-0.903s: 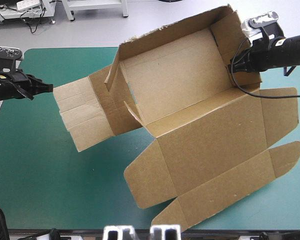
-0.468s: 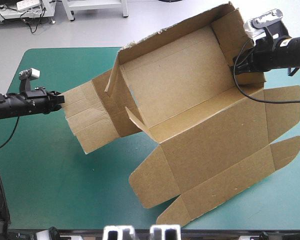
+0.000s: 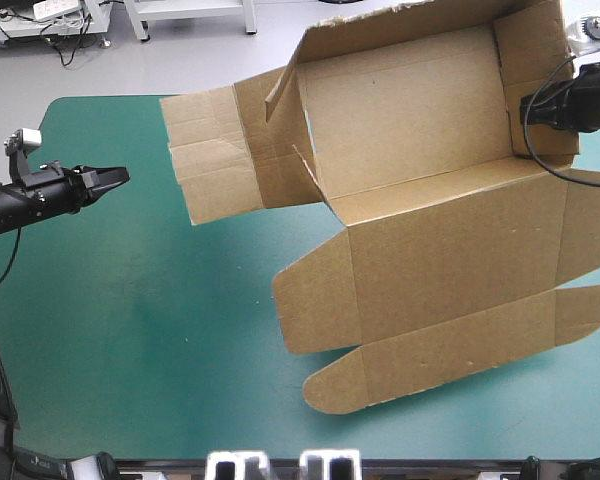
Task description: Fold the box
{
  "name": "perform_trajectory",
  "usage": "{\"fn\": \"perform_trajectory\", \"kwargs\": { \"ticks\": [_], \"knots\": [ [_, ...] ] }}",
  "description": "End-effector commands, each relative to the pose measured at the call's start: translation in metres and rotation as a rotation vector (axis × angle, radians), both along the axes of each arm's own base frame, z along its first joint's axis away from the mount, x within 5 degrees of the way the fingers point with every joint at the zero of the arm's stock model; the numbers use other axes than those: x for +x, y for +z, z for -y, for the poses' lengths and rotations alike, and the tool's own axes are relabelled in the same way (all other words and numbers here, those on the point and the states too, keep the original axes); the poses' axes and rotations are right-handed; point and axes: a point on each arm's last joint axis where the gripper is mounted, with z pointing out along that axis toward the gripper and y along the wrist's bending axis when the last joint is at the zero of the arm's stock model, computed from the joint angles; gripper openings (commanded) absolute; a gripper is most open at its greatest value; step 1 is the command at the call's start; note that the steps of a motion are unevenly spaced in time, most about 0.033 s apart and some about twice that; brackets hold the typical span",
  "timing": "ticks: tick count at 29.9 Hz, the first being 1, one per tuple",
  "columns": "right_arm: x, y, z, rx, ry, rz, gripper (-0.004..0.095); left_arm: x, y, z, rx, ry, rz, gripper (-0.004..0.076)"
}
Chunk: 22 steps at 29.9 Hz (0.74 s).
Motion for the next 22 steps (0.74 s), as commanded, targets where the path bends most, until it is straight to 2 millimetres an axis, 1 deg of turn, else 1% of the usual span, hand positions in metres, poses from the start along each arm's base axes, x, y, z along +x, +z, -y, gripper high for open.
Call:
{"fn": "perform_trajectory", "kwargs": {
  "ticks": [1,4,8,11,15,18,22],
  "knots": [
    [-0.012,0.024,-0.014,0.146,0.095,0.103,-0.0024,0.003,0.023,0.022,-0.145,-0.116,0.103,0.0014],
    [-0.006,0.022,-0.016,0.202,0.122,0.104,-0.0024,0.010,0.016,0.045,-0.155,-0.196,0.072,0.0014],
    [0.001,0.019,-0.016,0.238,0.134,0.097,-0.0024,0.016,0.011,0.067,-0.179,-0.261,0.066,0.0014],
    [0.002,0.018,-0.016,0.246,0.136,0.094,-0.0024,0.018,0.014,0.082,-0.198,-0.299,0.089,0.0013],
    [0.004,0.017,-0.017,0.253,0.141,0.090,-0.0024,0.019,0.021,0.100,-0.265,-0.330,0.115,0.0013],
    [0.005,0.015,-0.024,0.231,0.157,0.080,-0.0024,0.019,0.026,0.111,-0.307,-0.349,0.129,0.0013],
    [0.008,0.010,-0.039,0.203,0.192,0.052,-0.0024,0.017,0.030,0.120,-0.332,-0.368,0.142,0.0013]
  ]
}}
